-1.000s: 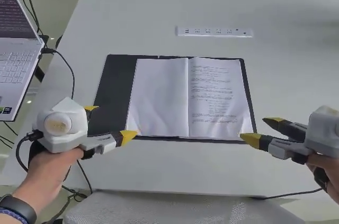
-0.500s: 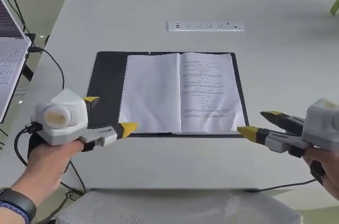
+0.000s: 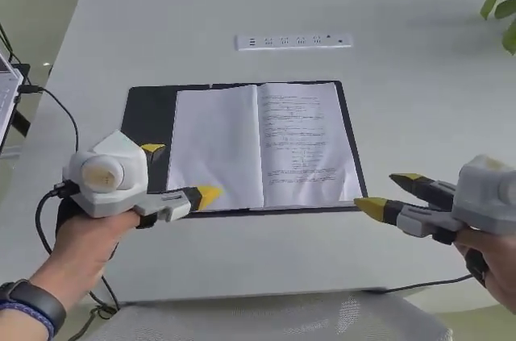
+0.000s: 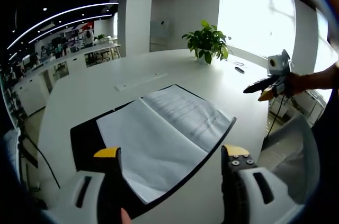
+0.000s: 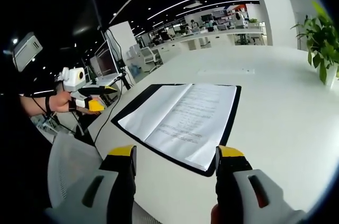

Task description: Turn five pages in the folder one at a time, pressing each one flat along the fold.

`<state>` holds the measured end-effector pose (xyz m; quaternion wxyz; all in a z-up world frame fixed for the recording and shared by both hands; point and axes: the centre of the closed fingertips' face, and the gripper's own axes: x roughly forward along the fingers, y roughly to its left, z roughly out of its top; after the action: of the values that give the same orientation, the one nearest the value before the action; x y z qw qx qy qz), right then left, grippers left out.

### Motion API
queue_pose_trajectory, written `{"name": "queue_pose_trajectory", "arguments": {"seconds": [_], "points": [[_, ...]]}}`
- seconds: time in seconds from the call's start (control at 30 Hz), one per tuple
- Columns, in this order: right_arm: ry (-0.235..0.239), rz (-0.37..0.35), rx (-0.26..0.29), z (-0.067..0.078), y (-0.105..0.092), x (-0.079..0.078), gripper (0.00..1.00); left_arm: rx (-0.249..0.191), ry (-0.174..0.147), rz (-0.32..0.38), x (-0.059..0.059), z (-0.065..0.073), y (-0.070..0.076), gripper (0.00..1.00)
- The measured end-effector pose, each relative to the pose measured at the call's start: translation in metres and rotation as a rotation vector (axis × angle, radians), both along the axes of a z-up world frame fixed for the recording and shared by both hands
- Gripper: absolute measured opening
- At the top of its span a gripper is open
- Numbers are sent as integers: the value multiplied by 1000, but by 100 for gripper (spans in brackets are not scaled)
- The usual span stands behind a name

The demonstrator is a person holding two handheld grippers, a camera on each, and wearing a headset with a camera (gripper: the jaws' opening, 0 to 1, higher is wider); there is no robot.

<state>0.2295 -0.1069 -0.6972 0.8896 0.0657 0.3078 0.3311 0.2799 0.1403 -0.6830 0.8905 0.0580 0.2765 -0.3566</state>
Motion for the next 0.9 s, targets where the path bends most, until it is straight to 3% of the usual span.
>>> {"name": "queue_pose_trajectory", "arguments": {"seconds": [0.4, 0.53, 0.6, 0.9], "points": [[5, -15, 14, -2, -5, -2, 58, 10, -13, -145, 16, 0, -62, 75], [9, -13, 11, -3, -6, -4, 58, -2, -22, -189, 20, 2, -90, 75], [9, -15, 12, -3, -7, -5, 58, 2, -26, -209, 25, -2, -101, 73], [7, -32, 16, -3, -16, -7, 59, -9, -3, -273, 30, -21, -153, 73]]}}
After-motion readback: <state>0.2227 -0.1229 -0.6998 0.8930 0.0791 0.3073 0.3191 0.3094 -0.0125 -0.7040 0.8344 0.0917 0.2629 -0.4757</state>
